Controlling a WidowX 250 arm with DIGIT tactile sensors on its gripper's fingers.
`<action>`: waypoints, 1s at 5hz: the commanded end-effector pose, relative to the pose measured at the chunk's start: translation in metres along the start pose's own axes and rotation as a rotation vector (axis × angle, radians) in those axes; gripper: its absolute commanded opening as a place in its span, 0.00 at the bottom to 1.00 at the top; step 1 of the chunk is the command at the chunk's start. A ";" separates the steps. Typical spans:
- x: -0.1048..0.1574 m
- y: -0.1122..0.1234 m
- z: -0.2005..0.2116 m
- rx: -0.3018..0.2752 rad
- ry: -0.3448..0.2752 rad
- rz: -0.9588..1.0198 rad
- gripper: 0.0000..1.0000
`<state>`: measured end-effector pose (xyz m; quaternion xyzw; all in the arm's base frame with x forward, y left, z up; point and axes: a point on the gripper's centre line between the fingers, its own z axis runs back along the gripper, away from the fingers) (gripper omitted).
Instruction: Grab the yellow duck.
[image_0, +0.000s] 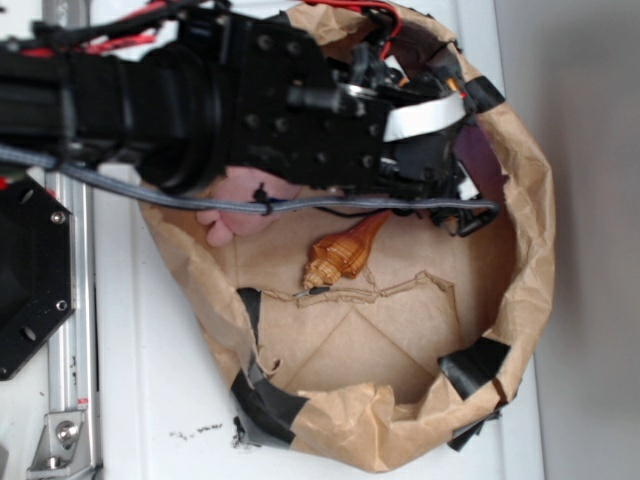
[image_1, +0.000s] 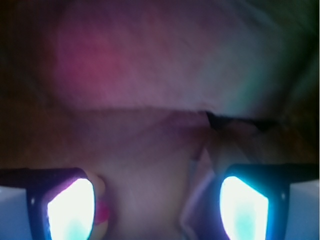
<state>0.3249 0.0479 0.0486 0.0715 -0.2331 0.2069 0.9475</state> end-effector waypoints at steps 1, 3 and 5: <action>-0.017 -0.007 -0.003 -0.008 0.036 -0.068 1.00; -0.034 -0.007 -0.017 0.026 0.091 -0.102 1.00; -0.049 -0.015 -0.030 0.029 0.137 -0.146 1.00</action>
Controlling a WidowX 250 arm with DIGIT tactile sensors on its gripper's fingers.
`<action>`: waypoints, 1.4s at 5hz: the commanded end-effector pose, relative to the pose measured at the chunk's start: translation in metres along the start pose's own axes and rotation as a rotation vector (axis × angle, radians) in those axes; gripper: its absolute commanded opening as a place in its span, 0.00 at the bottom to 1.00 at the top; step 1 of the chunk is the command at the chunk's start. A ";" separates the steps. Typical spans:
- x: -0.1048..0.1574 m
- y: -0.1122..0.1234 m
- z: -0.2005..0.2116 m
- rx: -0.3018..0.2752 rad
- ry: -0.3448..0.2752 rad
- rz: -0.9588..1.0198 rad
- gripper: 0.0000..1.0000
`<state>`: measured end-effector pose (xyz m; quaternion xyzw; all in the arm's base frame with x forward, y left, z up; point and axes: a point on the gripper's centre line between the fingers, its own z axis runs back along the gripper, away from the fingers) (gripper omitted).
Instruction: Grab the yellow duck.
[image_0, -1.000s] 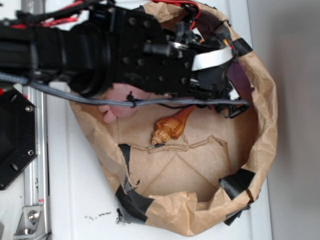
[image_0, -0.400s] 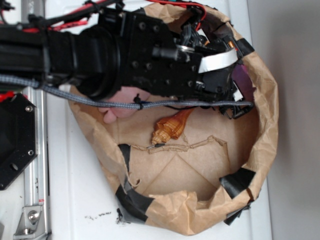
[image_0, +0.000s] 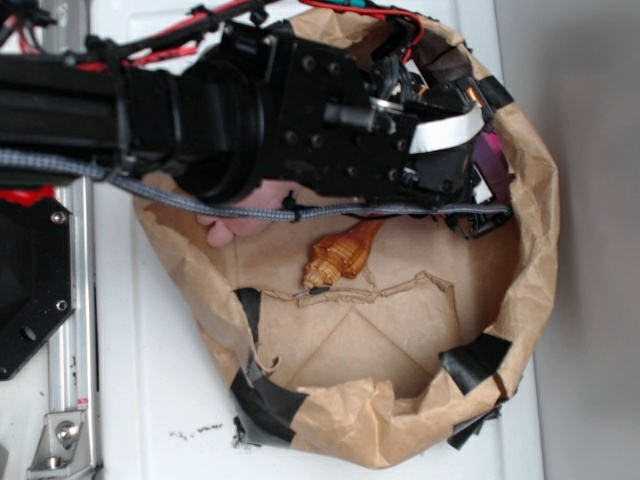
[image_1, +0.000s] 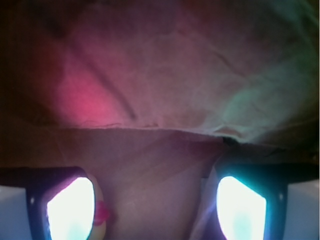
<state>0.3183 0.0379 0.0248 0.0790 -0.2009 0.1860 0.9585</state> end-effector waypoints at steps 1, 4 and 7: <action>-0.037 -0.023 -0.012 -0.024 0.092 -0.142 1.00; -0.074 -0.055 0.000 -0.121 0.173 -0.245 1.00; -0.041 -0.018 0.024 -0.079 0.006 -0.136 1.00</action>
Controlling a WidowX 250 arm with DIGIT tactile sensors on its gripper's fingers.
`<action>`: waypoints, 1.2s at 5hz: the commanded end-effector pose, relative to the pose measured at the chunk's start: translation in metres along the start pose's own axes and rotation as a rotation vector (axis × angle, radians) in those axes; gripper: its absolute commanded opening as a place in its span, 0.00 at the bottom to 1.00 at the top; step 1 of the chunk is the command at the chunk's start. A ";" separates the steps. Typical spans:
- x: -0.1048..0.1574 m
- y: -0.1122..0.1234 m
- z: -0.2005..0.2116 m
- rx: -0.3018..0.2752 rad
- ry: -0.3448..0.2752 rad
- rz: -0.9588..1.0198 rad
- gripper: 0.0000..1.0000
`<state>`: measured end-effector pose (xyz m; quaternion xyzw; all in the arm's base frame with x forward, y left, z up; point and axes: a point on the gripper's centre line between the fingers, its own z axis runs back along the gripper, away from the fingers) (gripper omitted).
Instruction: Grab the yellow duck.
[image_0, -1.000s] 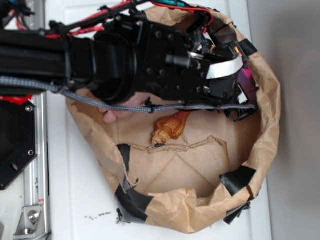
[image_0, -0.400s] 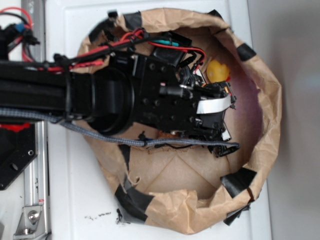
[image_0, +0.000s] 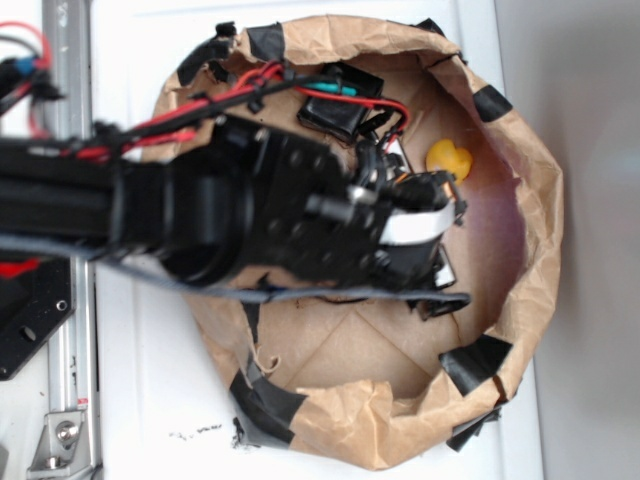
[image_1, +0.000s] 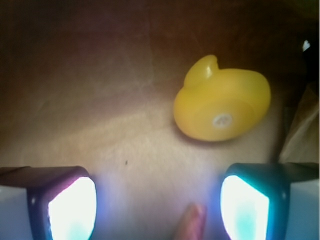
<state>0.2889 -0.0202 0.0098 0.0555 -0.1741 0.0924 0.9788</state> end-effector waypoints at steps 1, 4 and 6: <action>0.015 0.043 0.016 0.000 -0.072 0.090 1.00; 0.051 0.043 0.009 -0.097 -0.098 0.124 1.00; 0.058 0.040 0.013 -0.101 -0.126 0.099 1.00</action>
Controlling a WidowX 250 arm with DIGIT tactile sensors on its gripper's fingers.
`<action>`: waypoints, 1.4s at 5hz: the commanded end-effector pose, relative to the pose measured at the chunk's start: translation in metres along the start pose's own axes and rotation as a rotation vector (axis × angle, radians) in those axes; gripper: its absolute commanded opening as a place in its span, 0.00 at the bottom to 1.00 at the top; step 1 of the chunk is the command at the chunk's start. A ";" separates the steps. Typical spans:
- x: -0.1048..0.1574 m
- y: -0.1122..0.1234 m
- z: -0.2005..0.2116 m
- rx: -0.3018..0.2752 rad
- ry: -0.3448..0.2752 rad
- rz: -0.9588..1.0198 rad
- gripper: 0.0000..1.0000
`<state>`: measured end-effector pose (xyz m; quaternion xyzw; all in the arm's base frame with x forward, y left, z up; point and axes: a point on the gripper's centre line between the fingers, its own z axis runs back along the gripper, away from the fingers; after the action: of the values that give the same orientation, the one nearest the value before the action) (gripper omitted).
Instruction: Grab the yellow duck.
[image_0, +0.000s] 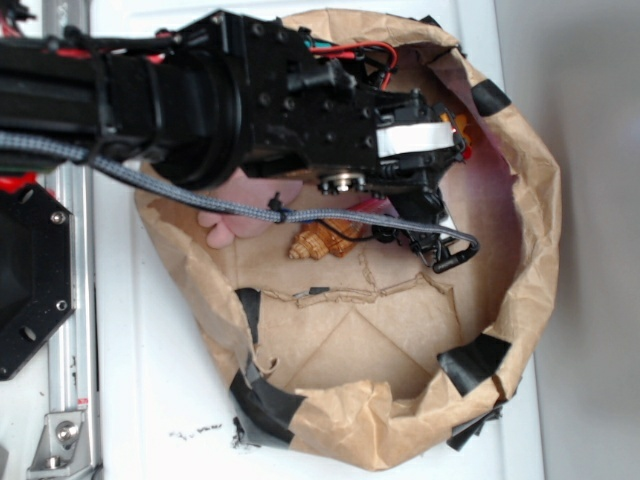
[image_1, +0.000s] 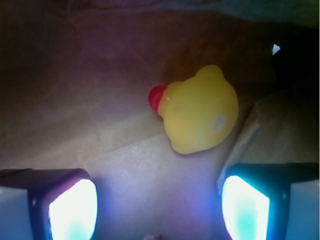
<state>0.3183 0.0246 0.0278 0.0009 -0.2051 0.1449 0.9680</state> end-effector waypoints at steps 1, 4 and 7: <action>0.025 0.011 0.008 0.014 -0.089 -0.032 1.00; 0.029 0.049 -0.005 0.074 -0.064 -0.044 1.00; 0.023 0.049 -0.010 0.081 -0.054 -0.048 0.00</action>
<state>0.3317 0.0689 0.0210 0.0439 -0.2173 0.1259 0.9669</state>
